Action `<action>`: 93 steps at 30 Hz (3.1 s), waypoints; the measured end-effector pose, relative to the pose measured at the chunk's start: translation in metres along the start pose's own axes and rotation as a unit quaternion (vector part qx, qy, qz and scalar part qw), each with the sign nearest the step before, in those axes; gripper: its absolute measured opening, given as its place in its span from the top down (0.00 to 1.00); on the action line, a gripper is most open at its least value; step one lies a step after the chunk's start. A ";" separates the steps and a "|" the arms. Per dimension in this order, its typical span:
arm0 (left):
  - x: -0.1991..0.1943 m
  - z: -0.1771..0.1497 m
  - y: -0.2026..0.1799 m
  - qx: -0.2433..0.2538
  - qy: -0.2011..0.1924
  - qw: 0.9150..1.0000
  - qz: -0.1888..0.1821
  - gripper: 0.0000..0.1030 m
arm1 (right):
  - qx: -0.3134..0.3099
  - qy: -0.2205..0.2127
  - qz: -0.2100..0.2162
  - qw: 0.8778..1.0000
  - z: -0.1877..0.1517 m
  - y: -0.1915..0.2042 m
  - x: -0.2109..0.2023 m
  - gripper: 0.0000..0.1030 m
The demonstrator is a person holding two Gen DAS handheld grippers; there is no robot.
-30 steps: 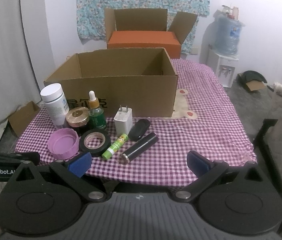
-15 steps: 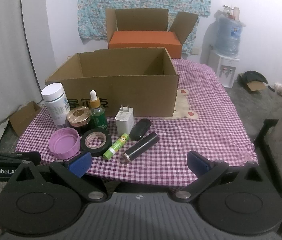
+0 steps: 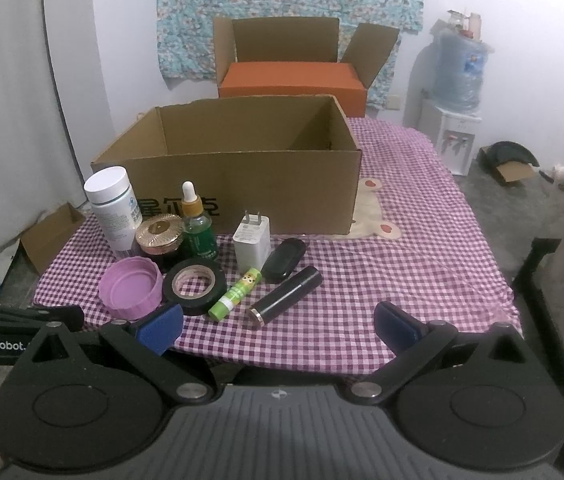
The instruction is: Organize rigid objects
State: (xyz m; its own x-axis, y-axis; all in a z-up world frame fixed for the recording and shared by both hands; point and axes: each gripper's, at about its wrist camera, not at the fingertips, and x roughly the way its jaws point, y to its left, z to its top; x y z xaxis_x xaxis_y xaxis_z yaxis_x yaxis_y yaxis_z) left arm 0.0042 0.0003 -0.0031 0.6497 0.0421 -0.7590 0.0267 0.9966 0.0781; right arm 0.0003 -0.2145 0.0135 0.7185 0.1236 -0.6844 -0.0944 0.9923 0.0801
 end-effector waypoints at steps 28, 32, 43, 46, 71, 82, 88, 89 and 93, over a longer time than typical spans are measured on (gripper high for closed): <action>0.035 0.021 -0.027 0.041 0.028 0.999 -0.017 0.00 | 0.038 0.027 0.010 0.999 0.010 -0.025 0.043 0.00; 0.036 0.022 -0.036 0.061 0.005 0.997 -0.043 0.00 | 0.047 0.024 0.012 0.999 0.010 -0.035 0.048 0.00; 0.042 0.026 -0.064 0.114 -0.048 0.974 -0.188 0.05 | 0.122 0.026 0.048 0.991 0.009 -0.085 0.063 0.06; 0.048 0.031 -0.080 0.139 -0.041 0.968 -0.204 0.10 | 0.137 0.035 0.069 0.988 0.010 -0.090 0.072 0.11; 0.108 0.042 -0.143 0.226 0.047 0.951 -0.206 0.72 | 0.203 0.125 0.183 0.954 0.019 -0.102 0.149 0.59; 0.108 0.043 -0.150 0.212 0.037 0.957 -0.193 0.80 | 0.236 0.135 0.204 0.940 0.013 -0.103 0.164 0.73; 0.092 0.043 -0.145 0.209 0.018 0.958 -0.197 0.80 | 0.241 0.120 0.206 0.941 0.012 -0.107 0.143 0.73; 0.087 0.044 -0.144 0.208 0.011 0.958 -0.197 0.80 | 0.239 0.115 0.206 0.942 0.014 -0.107 0.135 0.73; 0.061 0.049 -0.135 0.200 -0.021 0.959 -0.199 0.80 | 0.221 0.086 0.205 0.950 0.027 -0.103 0.105 0.73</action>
State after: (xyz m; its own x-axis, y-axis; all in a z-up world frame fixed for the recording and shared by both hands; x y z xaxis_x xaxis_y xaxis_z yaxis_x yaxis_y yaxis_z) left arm 0.0777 -0.1352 -0.0278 0.5570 -0.3462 -0.7549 0.5629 0.8257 0.0367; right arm 0.1038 -0.3035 -0.0468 0.5579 0.5345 -0.6349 -0.0159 0.7717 0.6358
